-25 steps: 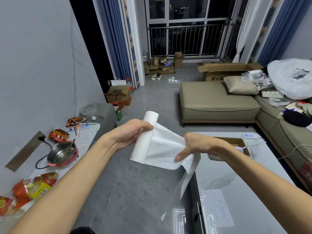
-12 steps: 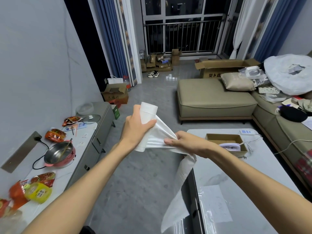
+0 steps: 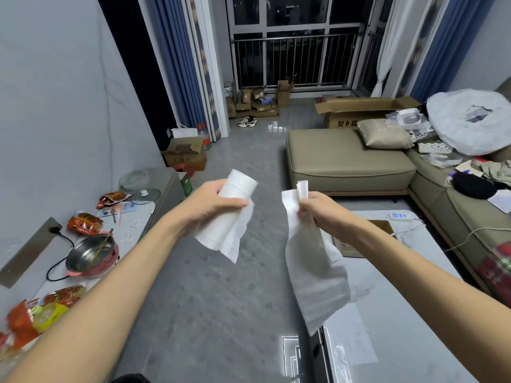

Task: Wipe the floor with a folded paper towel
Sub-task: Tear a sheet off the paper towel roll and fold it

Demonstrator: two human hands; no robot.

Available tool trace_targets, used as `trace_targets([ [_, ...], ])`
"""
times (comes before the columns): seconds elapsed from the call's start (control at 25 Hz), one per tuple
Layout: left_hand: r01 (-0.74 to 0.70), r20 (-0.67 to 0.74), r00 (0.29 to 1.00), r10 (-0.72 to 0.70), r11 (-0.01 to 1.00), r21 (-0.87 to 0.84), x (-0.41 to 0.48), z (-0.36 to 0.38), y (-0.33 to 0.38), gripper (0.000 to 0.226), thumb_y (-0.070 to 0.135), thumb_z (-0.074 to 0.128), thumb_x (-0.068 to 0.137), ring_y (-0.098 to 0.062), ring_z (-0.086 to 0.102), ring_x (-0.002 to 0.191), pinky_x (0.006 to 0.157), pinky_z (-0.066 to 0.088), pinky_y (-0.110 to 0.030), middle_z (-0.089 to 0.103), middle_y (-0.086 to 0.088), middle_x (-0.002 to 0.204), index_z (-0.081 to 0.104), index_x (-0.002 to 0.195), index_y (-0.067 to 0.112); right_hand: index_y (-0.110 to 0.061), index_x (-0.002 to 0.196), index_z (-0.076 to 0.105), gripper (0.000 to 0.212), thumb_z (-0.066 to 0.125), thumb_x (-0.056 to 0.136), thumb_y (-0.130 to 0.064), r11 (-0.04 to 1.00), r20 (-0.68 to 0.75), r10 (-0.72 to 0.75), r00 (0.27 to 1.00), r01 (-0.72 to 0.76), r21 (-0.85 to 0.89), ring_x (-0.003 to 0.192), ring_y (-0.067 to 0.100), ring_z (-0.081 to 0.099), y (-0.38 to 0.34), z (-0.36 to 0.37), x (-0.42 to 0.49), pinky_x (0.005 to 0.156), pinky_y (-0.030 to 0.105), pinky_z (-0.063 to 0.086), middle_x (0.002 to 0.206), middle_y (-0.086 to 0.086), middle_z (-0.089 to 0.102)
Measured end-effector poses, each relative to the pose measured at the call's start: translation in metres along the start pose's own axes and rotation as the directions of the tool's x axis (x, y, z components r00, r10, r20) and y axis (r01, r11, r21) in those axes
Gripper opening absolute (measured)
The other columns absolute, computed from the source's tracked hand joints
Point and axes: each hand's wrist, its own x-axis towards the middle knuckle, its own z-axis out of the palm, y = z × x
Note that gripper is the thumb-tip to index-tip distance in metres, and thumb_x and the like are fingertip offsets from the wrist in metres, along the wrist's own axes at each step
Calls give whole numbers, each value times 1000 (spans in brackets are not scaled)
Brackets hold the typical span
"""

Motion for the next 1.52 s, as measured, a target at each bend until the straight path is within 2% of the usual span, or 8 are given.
trace_targets([
  [0.2, -59, 326, 945, 28, 995, 86, -1, 31, 9, 44, 29, 82, 70, -15, 68, 98, 81, 56, -25, 71, -2, 111, 67, 112, 26, 17, 93, 58, 19, 52, 85, 2, 984, -38, -165, 986, 167, 61, 75, 27, 56, -22, -6, 11, 69, 36, 40, 82, 18, 59],
  [0.48, -53, 173, 984, 45, 998, 41, 17, 65, 3, 34, 30, 83, 68, -15, 72, 89, 75, 58, -29, 75, -1, 100, 72, 99, 24, -4, 106, 64, 25, 67, 83, -12, 962, -114, -164, 980, 184, 203, 90, 22, 67, -13, -3, 9, 77, 33, 52, 104, 11, 69],
  [0.6, -27, 139, 990, 21, 999, 37, 24, 69, 0, 30, 32, 82, 69, -16, 72, 88, 78, 59, -32, 75, 0, 98, 72, 96, 25, -19, 114, 54, 43, 75, 77, -20, 920, -525, -366, 768, 384, -79, 104, 21, 55, 5, -7, 1, 90, 33, 48, 117, 5, 49],
  [0.68, -37, 139, 990, 28, 997, 63, 30, 75, 0, 29, 31, 81, 70, -14, 72, 87, 78, 58, -32, 74, 3, 98, 72, 98, 27, -21, 112, 55, 41, 76, 77, -25, 835, -569, -546, 615, 454, -311, 104, 17, 48, 20, -8, -5, 92, 26, 42, 113, 0, 43],
  [0.88, -51, 172, 985, 31, 992, 115, 45, 102, 1, 37, 28, 80, 70, -14, 70, 93, 82, 56, -30, 73, 4, 102, 69, 105, 34, -18, 107, 66, 25, 72, 85, -28, 965, -93, -253, 963, 257, 43, 90, 6, 61, 45, -14, 2, 73, 11, 44, 101, -4, 68],
  [1.16, 76, 64, 994, -91, 974, 211, 82, 158, -43, 58, 34, 81, 70, -12, 62, 101, 88, 49, -26, 67, 5, 112, 61, 124, 21, -15, 100, 66, 24, 77, 79, -21, 950, -98, -14, 995, 44, 309, 78, 9, 62, 129, -37, 15, 71, 17, 46, 86, 2, 67],
  [1.36, 159, -195, 975, -106, 948, 277, 115, 190, -85, 41, 25, 74, 76, -22, 61, 107, 93, 46, -31, 69, -5, 113, 67, 116, 18, -16, 111, 66, 39, 77, 77, -32, 975, -345, 182, 921, -214, -57, 92, 20, 63, 258, -76, 28, 81, 34, 51, 100, 1, 67],
  [1.52, 118, -263, 964, -39, 949, 293, 141, 204, -121, 29, 22, 71, 76, -11, 56, 115, 100, 44, -29, 68, 10, 112, 71, 104, 26, -10, 113, 64, 41, 73, 80, -32, 834, -307, 189, 933, -317, -451, 98, 31, 58, 366, -91, 58, 77, 31, 42, 105, 15, 60],
])
